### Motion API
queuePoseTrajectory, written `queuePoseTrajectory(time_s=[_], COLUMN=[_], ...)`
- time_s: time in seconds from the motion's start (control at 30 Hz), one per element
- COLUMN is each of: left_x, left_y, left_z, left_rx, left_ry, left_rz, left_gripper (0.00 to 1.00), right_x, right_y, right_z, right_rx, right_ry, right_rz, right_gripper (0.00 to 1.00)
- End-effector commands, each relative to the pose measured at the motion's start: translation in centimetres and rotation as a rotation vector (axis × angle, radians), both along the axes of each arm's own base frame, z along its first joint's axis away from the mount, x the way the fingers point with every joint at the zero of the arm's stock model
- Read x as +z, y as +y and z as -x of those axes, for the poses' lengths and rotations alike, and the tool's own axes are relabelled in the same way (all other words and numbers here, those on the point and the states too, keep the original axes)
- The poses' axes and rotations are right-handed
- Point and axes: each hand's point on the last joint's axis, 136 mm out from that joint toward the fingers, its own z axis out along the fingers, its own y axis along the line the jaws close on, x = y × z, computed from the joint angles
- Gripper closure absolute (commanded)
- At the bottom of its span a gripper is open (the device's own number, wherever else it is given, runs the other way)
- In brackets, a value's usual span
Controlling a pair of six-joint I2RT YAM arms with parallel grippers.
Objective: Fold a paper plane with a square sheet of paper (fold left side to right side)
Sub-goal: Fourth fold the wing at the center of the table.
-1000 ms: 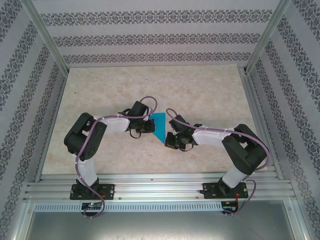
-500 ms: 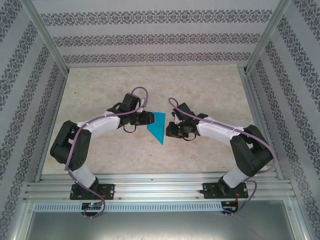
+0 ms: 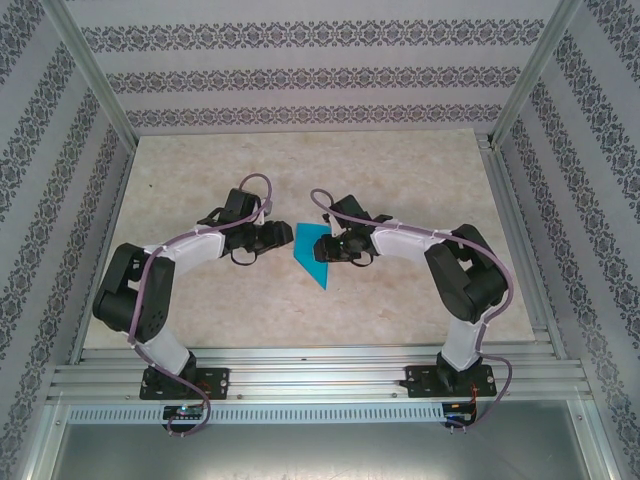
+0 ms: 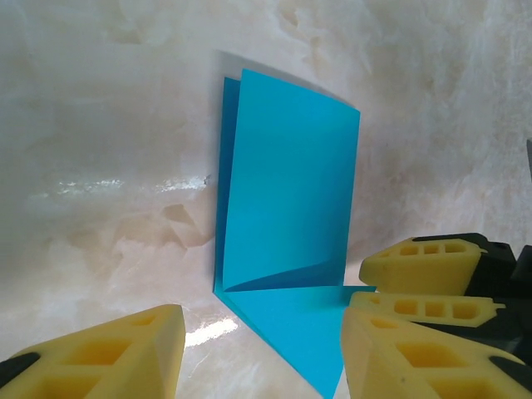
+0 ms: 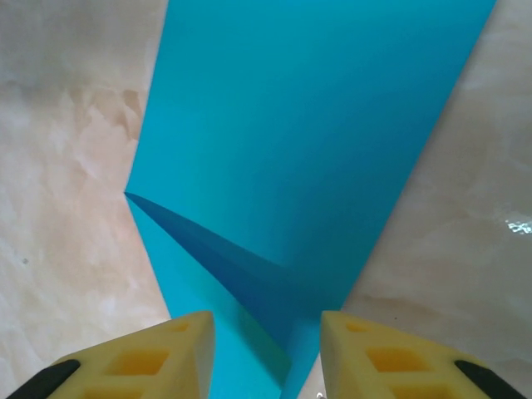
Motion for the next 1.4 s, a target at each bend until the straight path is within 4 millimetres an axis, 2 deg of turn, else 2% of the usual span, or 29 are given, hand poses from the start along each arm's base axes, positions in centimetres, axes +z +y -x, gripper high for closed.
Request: queuePoseTrajectory(time_s=[0.0, 0.17, 0.27, 0.57, 0.73, 1.07, 1.27, 1.37], left_x=[-0.2, -1.0, -1.4, -2.1, -2.6, -3.4, -3.5, -3.4], left_y=[-0.5, -1.0, -1.4, -2.9, -3.6, -4.3, -4.8, -5.0], left_z=[-0.4, -0.4, -0.6, -1.1, -1.0, -0.9, -0.9, -0.8], left_rx=[-0.001, -0.011, -0.017, -0.044, -0.055, -0.069, -0.079, -0.084], left_ry=[0.007, 0.036, 0.051, 0.076, 0.087, 0.104, 0.105, 0.105], left_rz=[0.03, 0.047, 0.062, 0.088, 0.092, 0.075, 0.077, 0.079], left_gripper=[0.46, 0.46, 0.46, 0.46, 0.5, 0.52, 0.57, 0.63], right_x=[-0.2, -0.6, -0.7, -0.9, -1.1, -1.5, -1.5, -1.4], right_y=[0.4, -0.4, -0.6, -1.2, -1.4, -1.8, -1.9, -1.9], right_z=[-0.2, -0.3, -0.3, -0.4, -0.2, 0.0, 0.1, 0.0], right_rx=[0.03, 0.012, 0.006, -0.006, -0.007, -0.015, -0.016, -0.018], right_ry=[-0.007, -0.007, 0.0, 0.006, 0.011, 0.019, 0.02, 0.018], right_rz=[0.0, 0.026, 0.027, 0.04, 0.046, 0.055, 0.052, 0.047], right_gripper=[0.67, 0.78, 0.81, 0.82, 0.82, 0.85, 0.85, 0.85])
